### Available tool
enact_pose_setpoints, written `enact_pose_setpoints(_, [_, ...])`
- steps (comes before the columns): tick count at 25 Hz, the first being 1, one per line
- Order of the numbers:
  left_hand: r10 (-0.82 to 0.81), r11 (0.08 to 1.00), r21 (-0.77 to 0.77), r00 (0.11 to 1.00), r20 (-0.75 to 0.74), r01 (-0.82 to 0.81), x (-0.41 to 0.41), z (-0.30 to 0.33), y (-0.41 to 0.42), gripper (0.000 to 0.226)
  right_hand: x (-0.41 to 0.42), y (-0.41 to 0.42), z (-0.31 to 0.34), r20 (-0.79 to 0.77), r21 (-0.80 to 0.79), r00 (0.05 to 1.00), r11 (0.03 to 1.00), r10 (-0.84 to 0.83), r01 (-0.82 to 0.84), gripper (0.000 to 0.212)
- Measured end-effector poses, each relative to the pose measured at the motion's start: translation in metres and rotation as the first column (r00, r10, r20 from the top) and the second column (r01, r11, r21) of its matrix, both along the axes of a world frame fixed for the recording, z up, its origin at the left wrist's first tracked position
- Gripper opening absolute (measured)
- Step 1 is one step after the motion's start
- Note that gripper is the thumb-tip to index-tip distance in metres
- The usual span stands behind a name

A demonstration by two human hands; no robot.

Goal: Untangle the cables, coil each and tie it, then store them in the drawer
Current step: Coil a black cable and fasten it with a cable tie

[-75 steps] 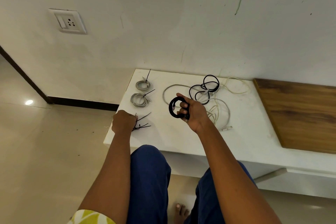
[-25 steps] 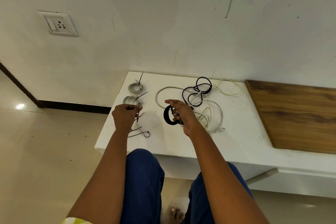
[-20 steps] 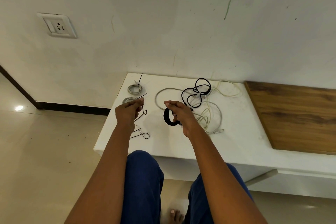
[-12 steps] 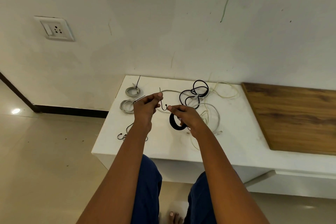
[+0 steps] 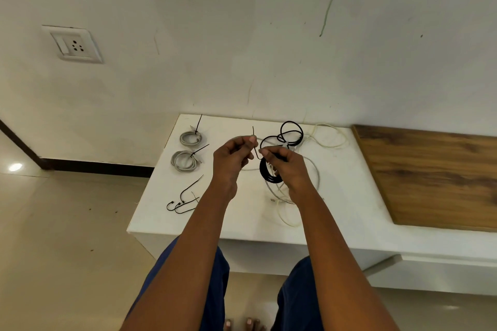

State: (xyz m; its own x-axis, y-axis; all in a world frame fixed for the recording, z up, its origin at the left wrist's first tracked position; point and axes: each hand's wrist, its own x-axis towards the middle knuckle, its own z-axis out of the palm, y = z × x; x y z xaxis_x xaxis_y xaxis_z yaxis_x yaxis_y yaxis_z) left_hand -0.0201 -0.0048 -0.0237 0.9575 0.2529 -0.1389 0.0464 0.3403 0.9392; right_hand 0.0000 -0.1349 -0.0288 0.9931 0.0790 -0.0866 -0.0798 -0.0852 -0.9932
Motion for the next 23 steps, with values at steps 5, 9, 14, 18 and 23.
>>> enact_pose_setpoints(5, [-0.188, 0.982, -0.047, 0.974, -0.126, 0.183, 0.005, 0.002, -0.007, 0.038, 0.005, -0.011, 0.003, 0.246, -0.189, 0.968, 0.978, -0.043, 0.091, 0.012])
enact_pose_setpoints(9, [-0.260, 0.951, -0.218, 0.950, -0.173, 0.220, 0.008, -0.001, -0.012, 0.048, 0.006, -0.015, 0.000, 0.317, -0.286, 0.948, 0.950, -0.025, 0.121, 0.009])
enact_pose_setpoints(14, [-0.300, 0.951, -0.118, 0.947, -0.112, 0.287, 0.008, -0.005, -0.012, 0.015, 0.005, -0.017, 0.000, 0.323, -0.252, 0.946, 0.961, -0.032, 0.118, 0.018])
enact_pose_setpoints(18, [-0.313, 0.943, -0.179, 0.930, -0.192, 0.280, 0.008, -0.007, -0.014, 0.011, 0.006, -0.013, 0.002, 0.266, -0.012, 0.956, 0.991, -0.123, 0.131, 0.018])
enact_pose_setpoints(23, [-0.292, 0.940, -0.240, 0.936, -0.199, 0.242, 0.008, -0.004, -0.018, 0.004, 0.006, -0.010, 0.003, 0.223, 0.101, 0.967, 0.990, -0.122, 0.101, 0.016])
